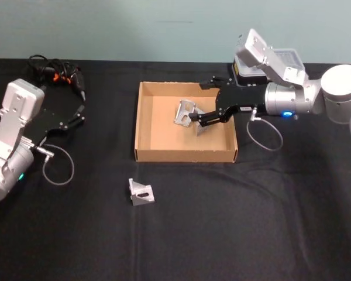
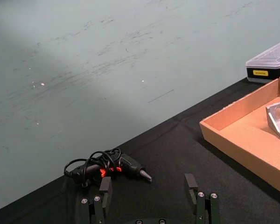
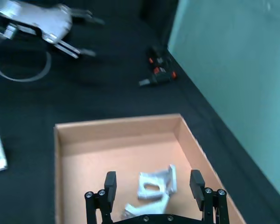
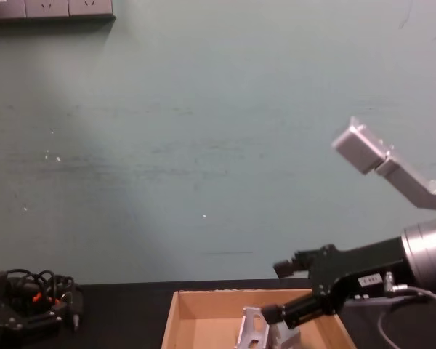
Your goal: Use one hand to pick up the angle iron from the table and place it into the box.
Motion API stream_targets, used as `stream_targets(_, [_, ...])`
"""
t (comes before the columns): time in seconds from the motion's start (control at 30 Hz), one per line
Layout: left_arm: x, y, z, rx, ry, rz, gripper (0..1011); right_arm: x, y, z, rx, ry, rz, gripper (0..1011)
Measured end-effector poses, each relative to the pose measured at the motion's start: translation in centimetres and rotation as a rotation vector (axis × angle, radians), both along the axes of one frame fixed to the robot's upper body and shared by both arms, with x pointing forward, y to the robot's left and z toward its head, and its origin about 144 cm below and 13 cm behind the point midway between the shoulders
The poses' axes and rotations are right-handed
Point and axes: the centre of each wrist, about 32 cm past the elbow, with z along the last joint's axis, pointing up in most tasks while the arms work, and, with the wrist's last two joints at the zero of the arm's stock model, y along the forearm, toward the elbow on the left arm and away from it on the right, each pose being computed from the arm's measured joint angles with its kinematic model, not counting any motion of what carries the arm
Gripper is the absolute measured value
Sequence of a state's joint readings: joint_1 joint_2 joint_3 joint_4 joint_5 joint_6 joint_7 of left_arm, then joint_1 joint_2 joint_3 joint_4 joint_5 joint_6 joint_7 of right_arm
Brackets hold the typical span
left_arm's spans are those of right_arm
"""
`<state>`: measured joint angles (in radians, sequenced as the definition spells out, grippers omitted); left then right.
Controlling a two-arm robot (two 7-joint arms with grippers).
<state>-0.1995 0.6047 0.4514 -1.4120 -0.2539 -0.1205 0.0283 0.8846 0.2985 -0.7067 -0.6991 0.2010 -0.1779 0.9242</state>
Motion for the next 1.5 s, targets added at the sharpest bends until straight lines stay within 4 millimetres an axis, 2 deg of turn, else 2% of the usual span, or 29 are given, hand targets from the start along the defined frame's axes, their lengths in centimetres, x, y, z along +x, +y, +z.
stream_targets(0.23, [0.0, 0.0, 0.0, 0.0, 0.0, 0.0, 1011, -1.1, 0.9, 1.2, 0.034, -0.056, 0.142, 1004])
stream_targets(0.4, [0.0, 0.0, 0.0, 0.0, 0.0, 0.0, 1011, -2.3, 2.8, 1.5, 0.042, -0.069, 0.302, 1004])
stream_targets(0.73, [0.0, 0.0, 0.0, 0.0, 0.0, 0.0, 1011, -3.4, 5.6, 1.5, 0.032, -0.053, 0.478, 1004])
stream_targets(1.2, [0.0, 0.0, 0.0, 0.0, 0.0, 0.0, 1011, -3.5, 8.1, -0.3, -0.029, 0.108, 0.579, 1004])
stream_targets(1.5, [0.0, 0.0, 0.0, 0.0, 0.0, 0.0, 1011, -3.7, 8.7, -1.4, -0.038, 0.185, 0.553, 1004])
